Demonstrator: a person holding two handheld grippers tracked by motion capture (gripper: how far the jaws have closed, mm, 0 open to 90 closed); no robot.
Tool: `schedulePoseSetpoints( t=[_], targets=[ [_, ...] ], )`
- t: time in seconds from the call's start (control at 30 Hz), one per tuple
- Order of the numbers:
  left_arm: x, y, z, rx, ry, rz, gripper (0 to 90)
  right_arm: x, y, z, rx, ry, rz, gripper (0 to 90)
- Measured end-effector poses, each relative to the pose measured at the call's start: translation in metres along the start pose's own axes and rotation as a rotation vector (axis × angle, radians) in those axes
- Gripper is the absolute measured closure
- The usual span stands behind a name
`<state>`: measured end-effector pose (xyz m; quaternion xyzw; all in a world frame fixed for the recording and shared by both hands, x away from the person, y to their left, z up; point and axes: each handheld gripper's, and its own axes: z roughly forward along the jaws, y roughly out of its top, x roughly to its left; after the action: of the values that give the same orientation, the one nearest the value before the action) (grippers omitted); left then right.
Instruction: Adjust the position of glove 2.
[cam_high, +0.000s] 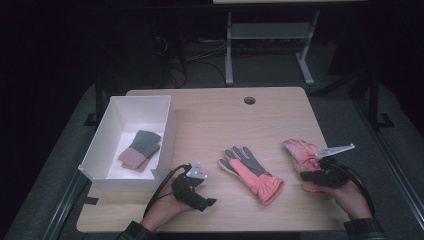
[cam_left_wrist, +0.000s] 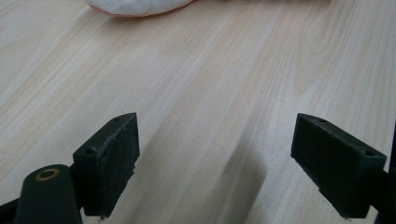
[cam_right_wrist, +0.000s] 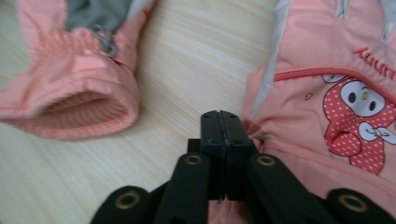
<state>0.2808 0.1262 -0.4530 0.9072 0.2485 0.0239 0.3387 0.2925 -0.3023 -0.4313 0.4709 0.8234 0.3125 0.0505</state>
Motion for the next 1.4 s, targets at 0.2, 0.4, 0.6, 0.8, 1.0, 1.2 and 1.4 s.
schedulePoseSetpoints(
  t=[0.2, 0.4, 0.6, 0.8, 1.0, 1.2, 1.4],
  targets=[
    [0.000, 0.000, -0.001, 0.001, 0.002, -0.004, 15.1, -0.012, 0.008, -0.017, -0.062, -0.040, 0.006, 69.0],
    [0.001, 0.001, 0.001, 0.014, 0.002, 0.009, 15.0, -0.031, 0.016, -0.015, -0.045, -0.091, 0.070, 50.4],
    [0.001, 0.000, 0.000, 0.017, 0.004, 0.010, 15.1, -0.034, 0.021, 0.005, 0.008, -0.102, 0.084, 39.1],
    [0.000, 0.000, 0.001, 0.023, -0.002, 0.008, 15.1, -0.037, 0.018, 0.014, 0.029, -0.105, 0.095, 47.6],
    [-0.001, 0.000, 0.004, 0.030, -0.005, 0.017, 15.0, -0.036, 0.017, 0.015, 0.029, -0.111, 0.071, 70.0],
    [-0.001, 0.000, 0.003, 0.023, -0.004, 0.006, 15.1, -0.044, 0.013, 0.007, -0.005, -0.053, 0.061, 80.0],
    [0.000, 0.000, 0.003, 0.018, -0.003, 0.003, 15.0, -0.044, 0.016, -0.006, -0.040, -0.008, 0.051, 80.6]
  ],
)
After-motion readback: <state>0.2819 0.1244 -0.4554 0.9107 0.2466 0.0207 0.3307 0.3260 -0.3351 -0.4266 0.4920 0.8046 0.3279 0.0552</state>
